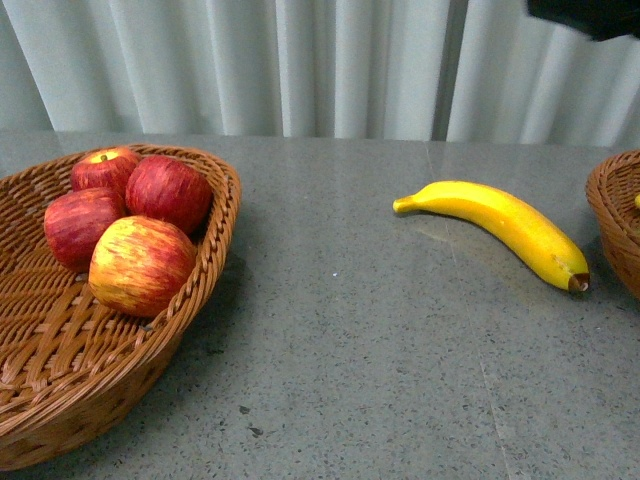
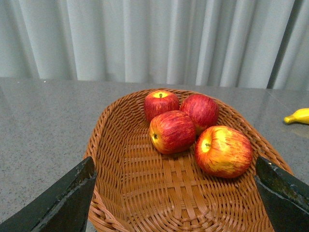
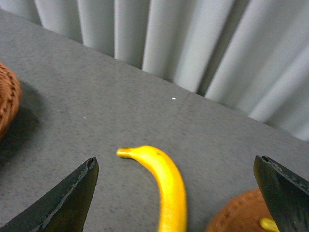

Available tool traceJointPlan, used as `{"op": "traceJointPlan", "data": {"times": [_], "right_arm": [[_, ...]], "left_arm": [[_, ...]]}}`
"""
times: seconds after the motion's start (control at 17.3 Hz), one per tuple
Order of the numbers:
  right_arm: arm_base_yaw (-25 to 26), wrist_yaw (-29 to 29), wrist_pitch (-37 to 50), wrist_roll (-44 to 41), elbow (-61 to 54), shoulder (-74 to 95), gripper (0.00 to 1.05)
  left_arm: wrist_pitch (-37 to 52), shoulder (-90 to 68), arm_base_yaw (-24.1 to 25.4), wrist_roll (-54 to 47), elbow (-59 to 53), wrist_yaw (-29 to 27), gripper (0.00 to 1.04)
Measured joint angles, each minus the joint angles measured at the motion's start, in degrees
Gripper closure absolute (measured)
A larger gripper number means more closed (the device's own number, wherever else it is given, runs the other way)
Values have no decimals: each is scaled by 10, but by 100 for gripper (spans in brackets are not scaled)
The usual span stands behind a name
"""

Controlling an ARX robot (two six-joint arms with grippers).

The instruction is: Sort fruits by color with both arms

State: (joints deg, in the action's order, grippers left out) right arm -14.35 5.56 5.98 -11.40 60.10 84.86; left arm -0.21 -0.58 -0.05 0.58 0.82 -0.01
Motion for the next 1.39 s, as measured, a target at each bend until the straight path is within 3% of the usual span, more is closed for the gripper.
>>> {"op": "traceJointPlan", "data": {"times": [0.17, 0.35, 0.92, 1.39], "right_arm": [[-45, -9, -30, 3, 101, 108, 7], [-47, -15, -62, 1, 185, 198, 7], [5, 20, -163, -101, 237, 299, 7], [-6, 2, -204, -140, 295, 374, 7]], "left_arm": [[0, 0, 0, 0, 0, 0, 7], [0, 0, 0, 0, 0, 0, 7], [0, 0, 0, 0, 0, 0, 7], [0, 0, 0, 0, 0, 0, 7]]}}
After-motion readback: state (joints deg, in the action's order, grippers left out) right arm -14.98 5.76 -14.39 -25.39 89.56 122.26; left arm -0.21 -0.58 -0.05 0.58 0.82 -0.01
